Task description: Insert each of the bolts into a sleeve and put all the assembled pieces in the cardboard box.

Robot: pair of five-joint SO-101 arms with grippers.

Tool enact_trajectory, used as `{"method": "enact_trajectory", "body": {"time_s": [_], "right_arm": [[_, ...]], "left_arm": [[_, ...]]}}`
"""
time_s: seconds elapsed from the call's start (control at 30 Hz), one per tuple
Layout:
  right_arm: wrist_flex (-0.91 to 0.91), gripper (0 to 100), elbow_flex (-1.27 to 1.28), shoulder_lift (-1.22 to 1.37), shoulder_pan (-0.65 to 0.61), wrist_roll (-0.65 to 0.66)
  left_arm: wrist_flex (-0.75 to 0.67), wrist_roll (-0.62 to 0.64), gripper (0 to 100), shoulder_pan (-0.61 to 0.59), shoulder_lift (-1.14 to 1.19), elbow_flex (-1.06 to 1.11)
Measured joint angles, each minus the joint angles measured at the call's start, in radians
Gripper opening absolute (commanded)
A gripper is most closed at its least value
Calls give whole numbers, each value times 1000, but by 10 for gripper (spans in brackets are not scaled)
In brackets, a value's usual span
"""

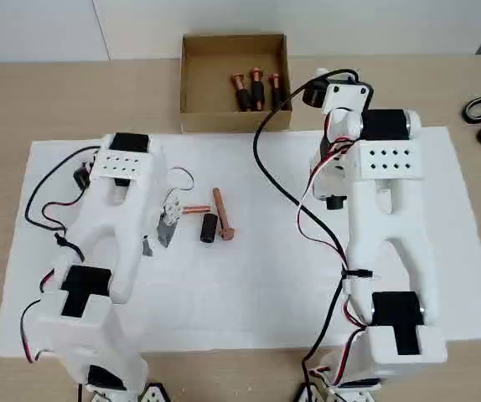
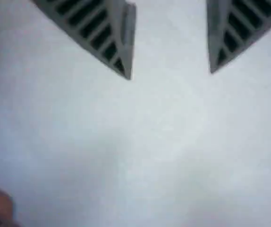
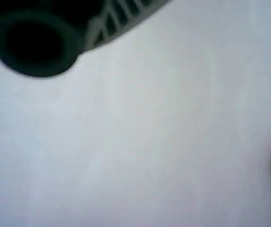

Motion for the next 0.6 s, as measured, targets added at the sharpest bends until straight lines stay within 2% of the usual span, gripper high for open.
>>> {"method": "enact_trajectory", "body": {"time_s": [0.33,0.6], "right_arm": [[0,4,0,0,0,0],[0,4,0,0,0,0]], "left_arm": [[0,0,100,-34,0,60],[0,0,100,-71,0,8]]}}
